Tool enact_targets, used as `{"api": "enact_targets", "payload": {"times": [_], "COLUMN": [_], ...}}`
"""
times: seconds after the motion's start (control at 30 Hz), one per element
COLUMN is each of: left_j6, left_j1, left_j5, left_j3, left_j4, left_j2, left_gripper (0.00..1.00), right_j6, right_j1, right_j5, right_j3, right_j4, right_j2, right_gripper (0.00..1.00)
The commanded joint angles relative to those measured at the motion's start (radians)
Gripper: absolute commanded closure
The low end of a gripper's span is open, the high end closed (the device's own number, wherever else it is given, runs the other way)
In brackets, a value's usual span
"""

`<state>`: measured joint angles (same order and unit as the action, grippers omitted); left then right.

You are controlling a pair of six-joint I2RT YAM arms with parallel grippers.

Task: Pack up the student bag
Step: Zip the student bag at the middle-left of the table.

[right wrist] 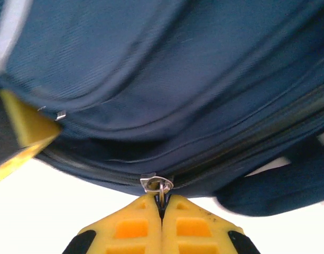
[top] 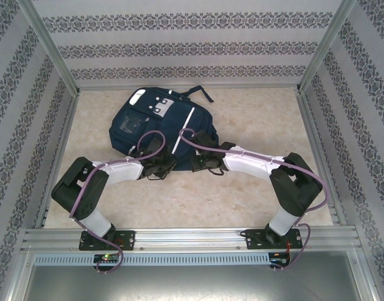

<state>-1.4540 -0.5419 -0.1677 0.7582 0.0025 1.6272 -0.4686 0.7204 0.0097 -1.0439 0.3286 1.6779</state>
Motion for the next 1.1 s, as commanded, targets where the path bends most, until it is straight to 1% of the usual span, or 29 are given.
{"api": "enact_targets", "payload": {"times": [0.0,0.1,0.2,0.27,0.37,0.43,0.5,0.57,0.6,0.7,0.8,0.83,0.87,0.9,0.93,1.07], "left_j6": [0.038,0.045,0.054,0.073,0.155,0.21,0.22,0.182,0.151,0.041,-0.083,-0.128,-0.162,-0.193,-0.222,-0.332], "left_j1": [0.021,0.022,0.023,0.024,0.023,0.014,-0.004,-0.031,-0.048,-0.092,-0.13,-0.142,-0.152,-0.161,-0.167,-0.175], "left_j5": [0.08,0.076,0.066,0.055,0.04,0.017,-0.021,-0.069,-0.084,-0.114,-0.131,-0.13,-0.122,-0.109,-0.093,-0.018], "left_j3": [-0.057,-0.064,-0.062,-0.049,0.014,0.078,0.134,0.176,0.19,0.218,0.216,0.209,0.207,0.209,0.213,0.191], "left_j4": [-0.234,-0.234,-0.233,-0.226,-0.256,-0.296,-0.332,-0.339,-0.336,-0.296,-0.203,-0.148,-0.109,-0.082,-0.059,0.067], "left_j2": [0.011,0.028,0.042,0.03,0.003,-0.01,-0.023,-0.033,-0.037,-0.027,-0.015,-0.011,-0.007,0.0,0.006,0.039], "left_gripper": [1.0,1.0,1.0,1.0,1.0,0.96,0.9,0.79,0.76,0.71,0.62,0.6,0.55,0.46,0.4,0.36], "right_j6": [0.067,0.109,0.137,0.146,0.143,0.135,0.127,0.121,0.119,0.109,0.101,0.098,0.096,0.094,0.094,0.091], "right_j1": [-0.092,-0.157,-0.199,-0.207,-0.205,-0.204,-0.202,-0.199,-0.195,-0.182,-0.171,-0.168,-0.165,-0.162,-0.16,-0.154], "right_j5": [0.075,0.08,0.065,0.045,-0.008,-0.033,-0.037,-0.037,-0.036,-0.028,-0.028,-0.027,-0.029,-0.03,-0.03,-0.033], "right_j3": [0.035,0.036,0.031,0.021,0.02,0.026,0.025,0.025,0.026,0.032,0.04,0.044,0.047,0.051,0.055,0.074], "right_j4": [0.043,0.05,0.041,0.04,0.029,0.016,0.017,0.018,0.014,0.005,-0.008,-0.012,-0.017,-0.022,-0.026,-0.042], "right_j2": [-0.041,-0.033,-0.023,-0.017,-0.023,-0.032,-0.036,-0.044,-0.048,-0.053,-0.049,-0.047,-0.048,-0.05,-0.052,-0.065], "right_gripper": [1.0,1.0,1.0,1.0,1.0,1.0,1.0,1.0,1.0,1.0,1.0,1.0,1.0,1.0,1.0,1.0]}}
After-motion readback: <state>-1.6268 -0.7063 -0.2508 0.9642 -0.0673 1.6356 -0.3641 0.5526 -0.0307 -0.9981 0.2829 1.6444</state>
